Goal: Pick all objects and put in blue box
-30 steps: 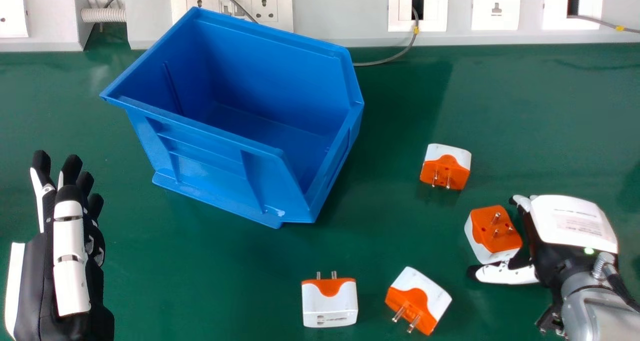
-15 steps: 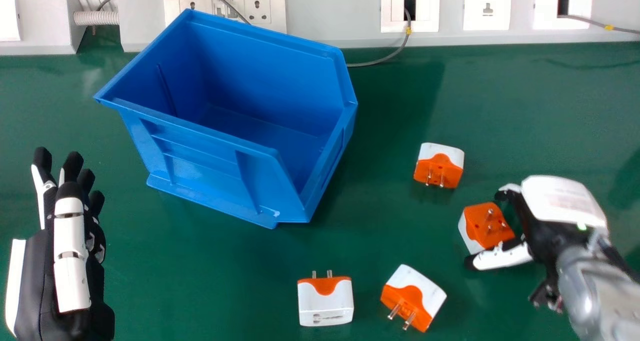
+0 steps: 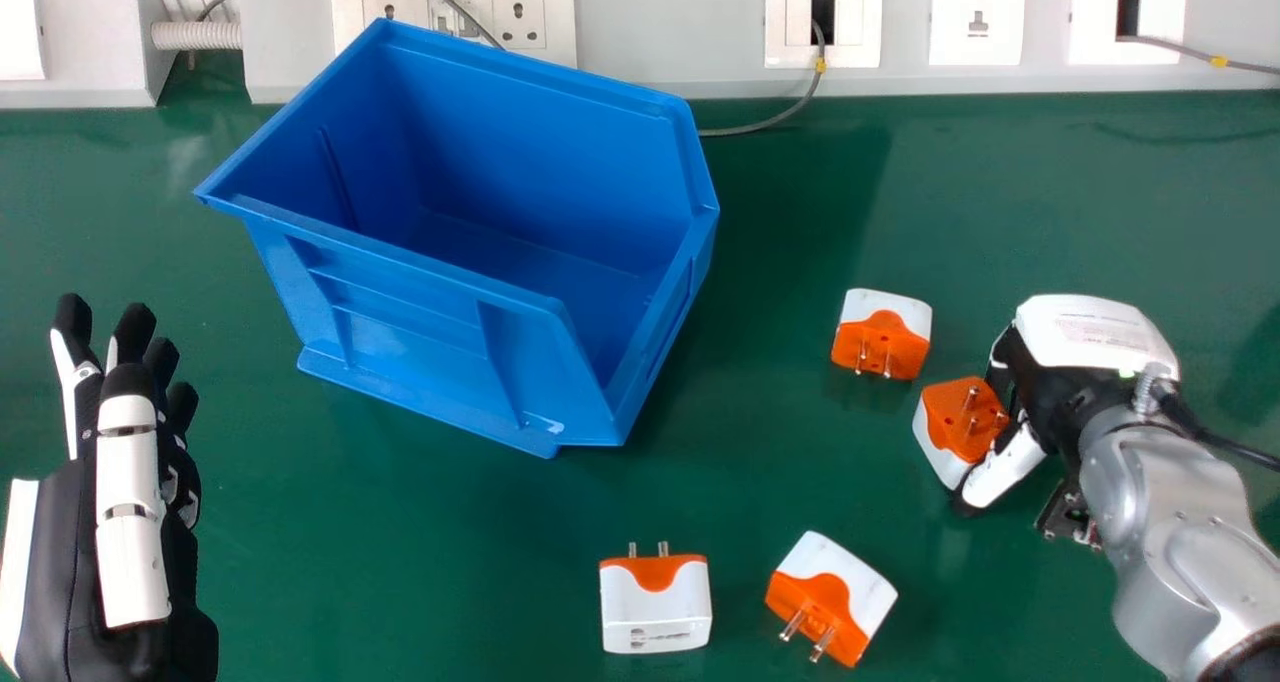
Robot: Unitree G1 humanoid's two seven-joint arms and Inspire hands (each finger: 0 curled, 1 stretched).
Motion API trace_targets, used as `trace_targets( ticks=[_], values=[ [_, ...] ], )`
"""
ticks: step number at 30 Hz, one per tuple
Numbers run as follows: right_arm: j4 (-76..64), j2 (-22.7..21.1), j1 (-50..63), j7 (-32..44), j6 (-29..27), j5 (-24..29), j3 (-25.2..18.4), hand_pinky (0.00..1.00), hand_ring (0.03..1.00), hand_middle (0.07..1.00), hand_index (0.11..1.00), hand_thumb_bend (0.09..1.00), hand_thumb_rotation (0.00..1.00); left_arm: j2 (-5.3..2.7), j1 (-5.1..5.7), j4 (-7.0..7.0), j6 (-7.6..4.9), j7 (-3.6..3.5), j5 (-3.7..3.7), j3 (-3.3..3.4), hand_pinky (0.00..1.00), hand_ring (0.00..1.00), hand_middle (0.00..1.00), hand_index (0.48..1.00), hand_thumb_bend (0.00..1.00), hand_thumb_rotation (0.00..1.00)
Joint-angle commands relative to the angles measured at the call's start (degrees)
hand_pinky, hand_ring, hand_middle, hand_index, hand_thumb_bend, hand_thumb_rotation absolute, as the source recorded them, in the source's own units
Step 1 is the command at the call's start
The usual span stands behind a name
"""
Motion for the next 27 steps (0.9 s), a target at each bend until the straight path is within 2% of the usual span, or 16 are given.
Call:
trace_targets(
  ticks=[1, 6, 10, 12, 14, 17, 22, 23, 27],
  values=[
    [2.34, 0.19, 1.26, 0.36, 1.03, -0.84, 1.32, 0.32, 0.421, 0.538, 0.511, 0.505, 0.11, 0.34, 0.1, -1.76, 0.12, 0.07, -0.09, 0.08, 1.0, 1.0, 1.0, 0.993, 0.23, 1.0],
    [0.47, -0.79, 2.23, 0.25, 0.81, -0.7, 1.3, 0.27, 0.358, 0.508, 0.503, 0.512, 0.06, 0.19, 0.13, -2.15, 0.71, -0.09, -0.85, -0.05, 1.0, 1.0, 1.0, 0.994, 0.22, 1.0],
    [-2.97, -2.22, 4.05, 1.24, 0.61, -0.66, 0.99, 0.26, 0.35, 0.49, 0.509, 0.512, 0.04, 0.28, 0.46, -2.21, 0.52, -0.02, -0.07, -0.1, 1.0, 1.0, 1.0, 0.993, 0.22, 1.0],
    [-5.35, -3.12, 5.65, 1.08, -0.14, -0.28, 0.43, 0.26, 0.35, 0.49, 0.509, 0.512, 0.04, 0.36, 0.55, -2.14, 0.49, -0.18, -0.13, -0.08, 1.0, 1.0, 1.0, 0.993, 0.22, 1.0],
    [-7.7, -3.73, 7.53, 0.04, -0.84, 0.25, -0.57, 0.26, 0.364, 0.475, 0.519, 0.512, 0.02, 0.45, 0.59, -2.18, 0.52, -0.08, 0.26, -0.09, 1.0, 1.0, 1.0, 0.992, 0.22, 1.0],
    [-11.12, -4.72, 9.99, -0.15, -1.69, 0.83, -1.89, 0.27, 0.369, 0.47, 0.522, 0.511, 0.02, 0.44, 0.47, -2.15, 0.67, -0.13, 0.03, 0.04, 1.0, 1.0, 1.0, 0.99, 0.22, 1.0],
    [-15.45, -6.02, 12.66, 0.95, -1.61, 0.34, -3.19, 0.29, 0.405, 0.47, 0.517, 0.511, 0.01, 0.52, 0.22, -2.08, 0.96, 0.07, 0.47, 0.01, 1.0, 1.0, 1.0, 0.987, 0.22, 1.0],
    [-15.88, -6.15, 12.84, 1.27, -1.37, 0.12, -3.25, 0.3, 0.42, 0.474, 0.513, 0.511, 0.01, 0.53, 0.19, -2.03, 0.89, 0.15, 0.72, -0.03, 1.0, 1.0, 1.0, 0.986, 0.22, 1.0],
    [-16.79, -6.56, 13.3, 1.65, -1.32, -0.06, -3.61, 0.32, 0.439, 0.474, 0.512, 0.51, 0.0, 0.5, 0.04, -1.83, 0.74, 0.14, 0.99, -0.05, 1.0, 1.0, 1.0, 0.983, 0.22, 1.0]
  ],
)
